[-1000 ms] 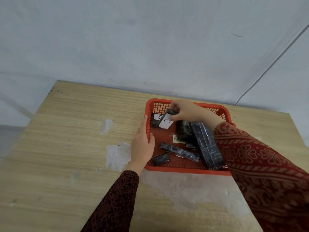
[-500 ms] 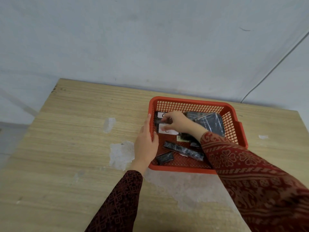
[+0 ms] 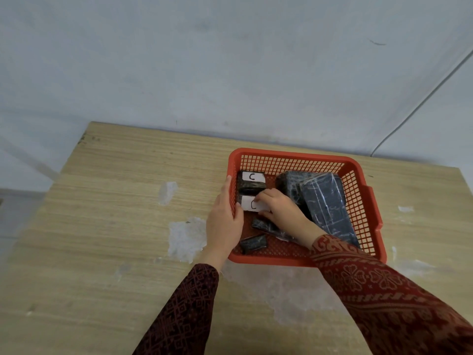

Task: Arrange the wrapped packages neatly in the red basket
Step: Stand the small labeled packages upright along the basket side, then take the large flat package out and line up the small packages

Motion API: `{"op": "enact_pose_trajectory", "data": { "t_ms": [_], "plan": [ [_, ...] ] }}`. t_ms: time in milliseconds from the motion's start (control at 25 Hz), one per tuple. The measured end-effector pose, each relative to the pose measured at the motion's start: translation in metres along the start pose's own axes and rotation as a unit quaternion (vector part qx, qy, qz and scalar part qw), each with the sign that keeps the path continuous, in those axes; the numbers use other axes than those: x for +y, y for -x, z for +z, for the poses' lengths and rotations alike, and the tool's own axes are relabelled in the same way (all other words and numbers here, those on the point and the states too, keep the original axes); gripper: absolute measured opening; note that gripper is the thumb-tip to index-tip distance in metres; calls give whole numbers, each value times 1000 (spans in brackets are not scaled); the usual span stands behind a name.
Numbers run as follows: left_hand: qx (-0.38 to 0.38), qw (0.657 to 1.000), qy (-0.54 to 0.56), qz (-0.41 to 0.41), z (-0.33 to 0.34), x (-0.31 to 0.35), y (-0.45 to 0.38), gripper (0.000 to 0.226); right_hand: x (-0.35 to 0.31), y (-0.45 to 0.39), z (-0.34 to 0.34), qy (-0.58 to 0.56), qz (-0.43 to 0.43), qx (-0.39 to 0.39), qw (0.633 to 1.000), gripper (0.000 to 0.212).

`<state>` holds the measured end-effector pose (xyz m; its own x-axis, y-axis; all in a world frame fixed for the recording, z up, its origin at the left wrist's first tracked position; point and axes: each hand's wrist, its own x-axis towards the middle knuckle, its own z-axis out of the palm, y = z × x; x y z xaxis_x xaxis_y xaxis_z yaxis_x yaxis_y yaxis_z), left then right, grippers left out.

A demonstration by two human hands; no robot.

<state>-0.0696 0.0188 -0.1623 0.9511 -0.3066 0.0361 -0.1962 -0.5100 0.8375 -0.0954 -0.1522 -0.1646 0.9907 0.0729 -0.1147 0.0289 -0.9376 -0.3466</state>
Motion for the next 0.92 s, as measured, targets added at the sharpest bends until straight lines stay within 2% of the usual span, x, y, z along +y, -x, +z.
{"op": "enact_pose_trajectory", "data": {
  "t_ms": [160, 360, 520, 600, 680, 760, 840, 920],
  "plan": [
    [-3, 1000, -5, 7, 1, -1, 0, 68, -9, -6, 0, 62, -25, 22, 997, 28],
    [-1, 1000, -7, 11, 2, -2, -1, 67, -17, 14, -2, 50, 4, 44, 998, 35],
    [-5, 1000, 1, 7, 1, -1, 1, 65, -15, 66, -13, -9, 18, 169, 985, 28],
    [22, 997, -72, 25, 0, 3, 3, 61, -4, 100, -16, -42, 74, 233, 969, 30],
    [50, 974, -201, 90, 0, 8, 5, 54, 15, 128, -18, -69, 162, 255, 951, 41],
    [48, 942, -287, 164, 5, 15, 6, 49, 34, 146, -20, -114, 254, 214, 937, 64],
    [23, 935, -298, 190, 14, 30, 6, 47, 47, 152, -25, -166, 308, 152, 924, 89],
    [-41, 959, -228, 162, 32, 53, -1, 50, 56, 146, -29, -182, 321, 107, 923, 106]
  ]
}}
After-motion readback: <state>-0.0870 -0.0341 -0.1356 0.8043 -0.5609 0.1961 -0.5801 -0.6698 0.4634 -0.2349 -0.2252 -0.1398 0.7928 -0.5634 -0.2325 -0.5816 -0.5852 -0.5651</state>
